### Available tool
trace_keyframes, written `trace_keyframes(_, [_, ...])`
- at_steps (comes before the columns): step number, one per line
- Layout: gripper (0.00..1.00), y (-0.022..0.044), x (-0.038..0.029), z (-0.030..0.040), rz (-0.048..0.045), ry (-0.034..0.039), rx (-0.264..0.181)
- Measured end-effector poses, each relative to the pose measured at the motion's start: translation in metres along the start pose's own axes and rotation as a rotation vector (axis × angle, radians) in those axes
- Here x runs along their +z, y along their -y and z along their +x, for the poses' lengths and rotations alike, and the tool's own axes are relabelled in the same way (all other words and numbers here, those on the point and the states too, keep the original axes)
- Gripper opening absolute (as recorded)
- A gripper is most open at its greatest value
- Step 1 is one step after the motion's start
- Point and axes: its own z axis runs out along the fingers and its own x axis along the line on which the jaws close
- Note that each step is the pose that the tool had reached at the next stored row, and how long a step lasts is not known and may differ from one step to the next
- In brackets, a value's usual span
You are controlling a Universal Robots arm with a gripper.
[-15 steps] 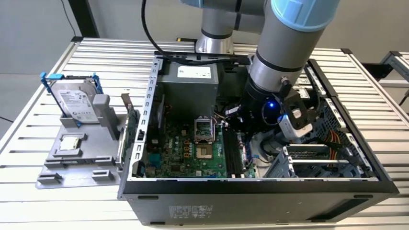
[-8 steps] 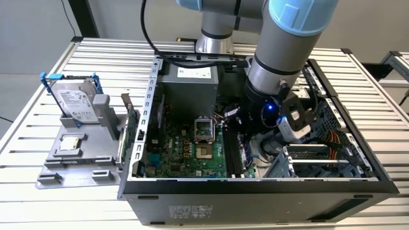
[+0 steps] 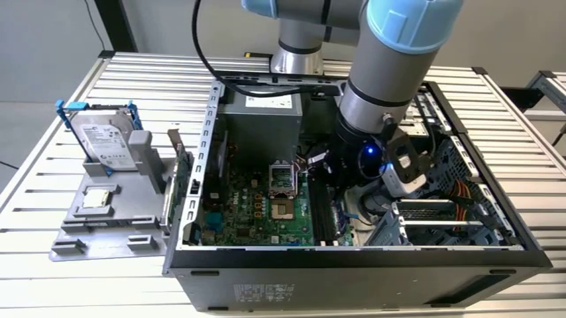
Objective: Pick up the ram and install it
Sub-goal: 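Insert the ram into the slot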
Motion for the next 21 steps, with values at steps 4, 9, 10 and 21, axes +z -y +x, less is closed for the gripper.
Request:
trace_keyframes(4, [0.0,-0.0001,0.0022,0.001,0.0002,0.0,-0.001])
trace_keyframes(9, [0.0,0.0,0.0067,0.001,0.0014,-0.0001,0.003])
trace_keyframes(10, [0.0,0.0,0.0076,0.001,0.0022,-0.0001,0.003])
trace_keyframes(21, [0.0,-0.0001,0.0135,0.001,0.0031,-0.0004,0.02])
